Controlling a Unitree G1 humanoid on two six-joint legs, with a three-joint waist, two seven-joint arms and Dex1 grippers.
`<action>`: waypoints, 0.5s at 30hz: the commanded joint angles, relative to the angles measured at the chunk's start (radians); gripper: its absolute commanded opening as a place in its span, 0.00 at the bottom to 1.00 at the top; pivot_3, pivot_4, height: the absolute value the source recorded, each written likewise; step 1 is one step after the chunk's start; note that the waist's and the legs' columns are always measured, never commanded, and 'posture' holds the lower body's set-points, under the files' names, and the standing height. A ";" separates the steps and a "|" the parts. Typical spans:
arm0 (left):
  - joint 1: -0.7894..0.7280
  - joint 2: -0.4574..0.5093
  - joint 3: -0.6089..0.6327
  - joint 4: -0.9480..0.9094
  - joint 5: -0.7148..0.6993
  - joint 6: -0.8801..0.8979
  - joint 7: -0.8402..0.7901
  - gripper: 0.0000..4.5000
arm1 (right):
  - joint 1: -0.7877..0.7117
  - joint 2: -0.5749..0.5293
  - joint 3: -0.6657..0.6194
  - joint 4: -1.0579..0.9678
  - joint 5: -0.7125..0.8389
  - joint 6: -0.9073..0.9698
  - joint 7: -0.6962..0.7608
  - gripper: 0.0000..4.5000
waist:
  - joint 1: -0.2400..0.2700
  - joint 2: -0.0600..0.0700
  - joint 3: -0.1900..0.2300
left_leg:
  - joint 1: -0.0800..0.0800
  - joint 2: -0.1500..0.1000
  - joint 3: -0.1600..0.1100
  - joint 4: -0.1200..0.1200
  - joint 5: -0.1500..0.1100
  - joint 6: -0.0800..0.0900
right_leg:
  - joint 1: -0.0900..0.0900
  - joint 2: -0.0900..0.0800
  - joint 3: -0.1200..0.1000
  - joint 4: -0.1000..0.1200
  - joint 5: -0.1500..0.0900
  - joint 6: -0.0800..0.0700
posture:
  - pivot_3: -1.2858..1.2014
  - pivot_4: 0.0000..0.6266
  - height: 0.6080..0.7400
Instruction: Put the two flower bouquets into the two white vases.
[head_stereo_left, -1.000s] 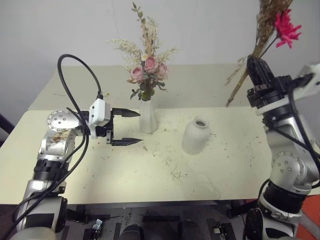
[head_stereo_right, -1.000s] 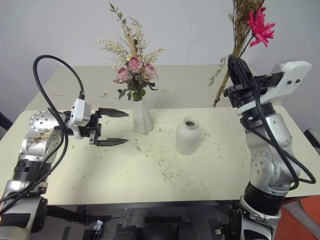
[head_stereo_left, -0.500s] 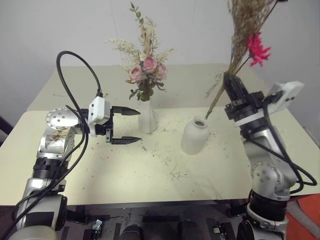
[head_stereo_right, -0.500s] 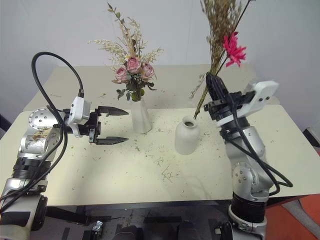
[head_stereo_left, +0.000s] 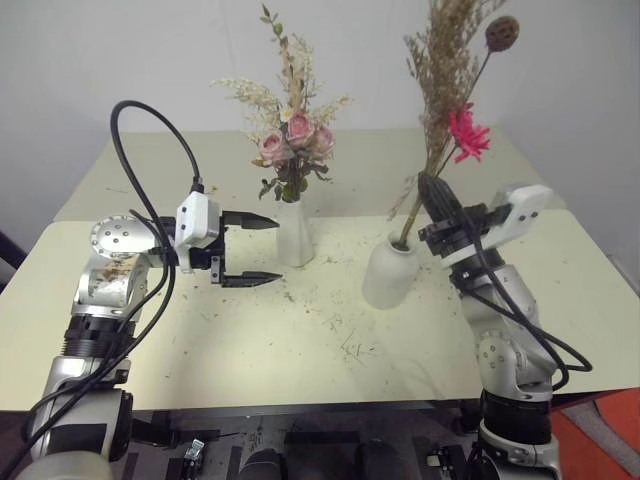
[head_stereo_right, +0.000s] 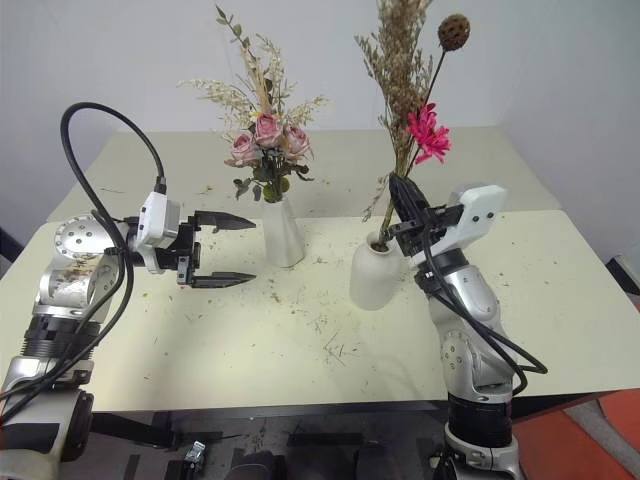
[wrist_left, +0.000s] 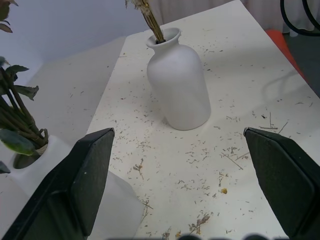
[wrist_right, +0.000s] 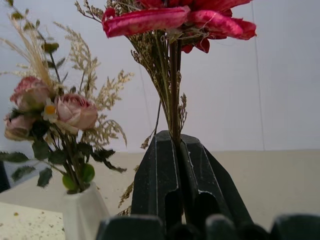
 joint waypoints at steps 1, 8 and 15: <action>-0.030 0.012 0.020 -0.019 -0.018 -0.009 0.006 1.00 | 0.003 0.013 0.011 -0.009 -0.043 -0.079 -0.005 0.01 | 0.000 0.000 0.000 | 0.000 0.000 0.000 0.000 0.000 0.000 | 0.000 0.000 0.000 0.000 0.000 0.000 | 0.52 0.24 1.00; -0.037 0.007 0.017 -0.006 -0.011 -0.020 0.009 1.00 | 0.017 0.044 0.006 0.013 -0.008 -0.093 0.009 0.26 | -0.001 0.000 0.000 | 0.000 0.000 0.000 0.000 0.000 0.000 | 0.000 0.000 0.000 0.000 0.000 0.000 | 0.52 0.24 1.00; -0.044 0.003 0.014 0.012 -0.011 -0.035 0.005 1.00 | 0.088 0.019 0.030 -0.045 -0.013 -0.097 0.042 0.80 | 0.001 0.000 0.000 | 0.000 0.000 0.000 0.000 0.000 0.000 | 0.000 0.000 0.000 0.000 0.000 0.000 | 0.52 0.24 1.00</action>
